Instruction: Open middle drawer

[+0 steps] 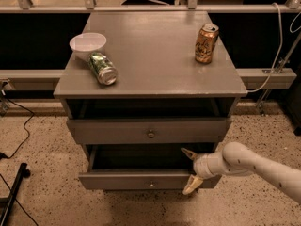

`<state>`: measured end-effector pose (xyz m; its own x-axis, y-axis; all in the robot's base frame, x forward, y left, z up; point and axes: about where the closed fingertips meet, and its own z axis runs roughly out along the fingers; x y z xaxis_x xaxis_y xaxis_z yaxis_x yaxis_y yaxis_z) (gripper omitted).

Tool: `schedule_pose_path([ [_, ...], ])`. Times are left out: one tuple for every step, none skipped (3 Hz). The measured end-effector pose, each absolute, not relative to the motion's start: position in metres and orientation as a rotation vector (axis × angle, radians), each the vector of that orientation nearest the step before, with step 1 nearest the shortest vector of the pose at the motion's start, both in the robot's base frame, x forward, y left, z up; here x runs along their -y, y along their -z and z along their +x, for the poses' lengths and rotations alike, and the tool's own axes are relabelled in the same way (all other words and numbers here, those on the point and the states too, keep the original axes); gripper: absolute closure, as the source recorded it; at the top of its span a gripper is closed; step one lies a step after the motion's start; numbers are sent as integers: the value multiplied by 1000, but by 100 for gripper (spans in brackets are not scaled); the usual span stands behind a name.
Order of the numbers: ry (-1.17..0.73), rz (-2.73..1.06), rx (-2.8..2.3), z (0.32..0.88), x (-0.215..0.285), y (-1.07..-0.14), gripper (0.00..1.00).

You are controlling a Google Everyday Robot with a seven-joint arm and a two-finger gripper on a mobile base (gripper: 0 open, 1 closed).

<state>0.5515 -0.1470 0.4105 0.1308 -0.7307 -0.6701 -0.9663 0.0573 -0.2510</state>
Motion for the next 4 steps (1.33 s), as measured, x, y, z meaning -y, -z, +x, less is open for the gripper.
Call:
schedule_pose_path([
  [-410,-1802,-1687,529,161,-407,0],
  [-383,-1831,-1719,510,175,-407,0],
  [-395,-1836,-1711,512,169,-406,0],
  [-417,-1867,-1699,505,162,-408,18],
])
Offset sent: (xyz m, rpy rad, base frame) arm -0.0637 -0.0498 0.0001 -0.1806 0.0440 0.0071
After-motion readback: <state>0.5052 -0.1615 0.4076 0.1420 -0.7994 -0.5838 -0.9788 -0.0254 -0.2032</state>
